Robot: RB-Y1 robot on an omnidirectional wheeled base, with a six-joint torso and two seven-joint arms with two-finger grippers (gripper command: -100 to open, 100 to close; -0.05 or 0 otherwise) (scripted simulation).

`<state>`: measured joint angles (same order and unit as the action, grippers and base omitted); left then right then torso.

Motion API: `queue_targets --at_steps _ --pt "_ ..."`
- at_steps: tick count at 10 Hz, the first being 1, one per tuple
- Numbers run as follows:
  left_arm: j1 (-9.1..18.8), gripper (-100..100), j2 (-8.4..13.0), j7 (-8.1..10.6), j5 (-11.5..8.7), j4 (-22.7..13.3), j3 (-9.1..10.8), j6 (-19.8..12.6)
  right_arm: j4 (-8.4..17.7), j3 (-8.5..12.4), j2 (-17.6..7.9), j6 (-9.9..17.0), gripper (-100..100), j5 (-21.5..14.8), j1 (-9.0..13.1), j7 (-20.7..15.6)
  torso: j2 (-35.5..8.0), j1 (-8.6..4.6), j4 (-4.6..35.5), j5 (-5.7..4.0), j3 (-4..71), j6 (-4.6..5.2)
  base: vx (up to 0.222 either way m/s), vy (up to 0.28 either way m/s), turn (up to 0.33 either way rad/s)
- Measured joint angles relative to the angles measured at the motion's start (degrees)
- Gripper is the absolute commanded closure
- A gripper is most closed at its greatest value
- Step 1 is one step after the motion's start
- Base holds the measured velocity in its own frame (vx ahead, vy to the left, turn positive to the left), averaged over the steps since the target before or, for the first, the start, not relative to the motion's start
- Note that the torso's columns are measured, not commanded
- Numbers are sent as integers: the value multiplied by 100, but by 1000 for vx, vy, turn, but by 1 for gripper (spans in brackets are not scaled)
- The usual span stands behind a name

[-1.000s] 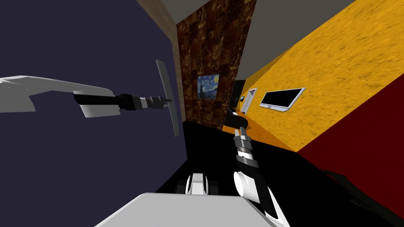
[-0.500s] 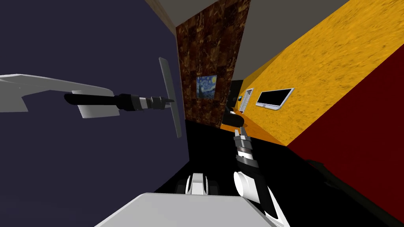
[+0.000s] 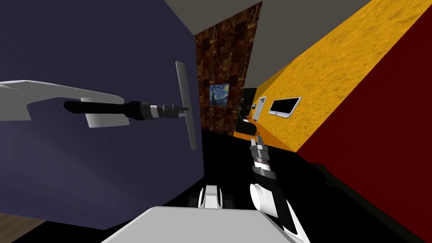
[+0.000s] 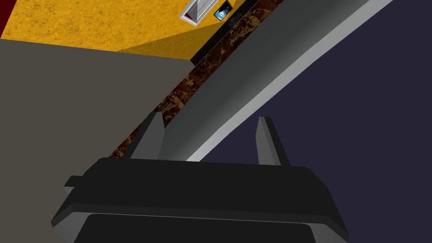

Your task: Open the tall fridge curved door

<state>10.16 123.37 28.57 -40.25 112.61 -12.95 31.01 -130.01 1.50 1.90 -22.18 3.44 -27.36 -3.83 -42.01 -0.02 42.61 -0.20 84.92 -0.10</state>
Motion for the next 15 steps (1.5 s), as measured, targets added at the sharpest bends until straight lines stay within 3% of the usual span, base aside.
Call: queue_targets --at_steps 3,5,7,9,10,11,13,15 --pt "93 100 61 -80 -53 143 -31 151 0 0 -1 0 0 0 2 0 -59 4 -38 25 -58 20 -187 82 -39" --pt "297 100 189 -173 -117 321 -256 547 1 0 0 1 0 0 4 0 -72 35 -25 45 -68 -13 -257 45 -28" --pt "57 100 186 -193 -88 466 31 687 0 0 -1 0 0 0 3 0 -31 38 -26 33 -32 -1 -226 64 -24" --pt "190 100 293 -257 -153 649 -67 893 0 0 -1 0 0 0 1 0 -28 32 -18 31 -26 -4 -199 68 -17" --pt "128 -100 332 -259 -158 694 39 1000 0 0 -1 0 0 0 2 0 -42 31 -15 31 -34 -1 -82 51 21" --pt "328 -100 489 -210 -260 739 -66 1074 0 1 -1 0 0 0 0 0 -10 15 -27 25 -22 0 40 26 37" --pt "406 -100 658 -101 -389 793 17 1070 0 1 0 0 0 0 -2 0 35 -5 -50 16 12 11 69 18 43" --pt "366 -100 837 31 -547 799 291 1022 -1 0 0 -1 0 0 -2 0 -11 -2 -39 18 -21 12 51 17 22"
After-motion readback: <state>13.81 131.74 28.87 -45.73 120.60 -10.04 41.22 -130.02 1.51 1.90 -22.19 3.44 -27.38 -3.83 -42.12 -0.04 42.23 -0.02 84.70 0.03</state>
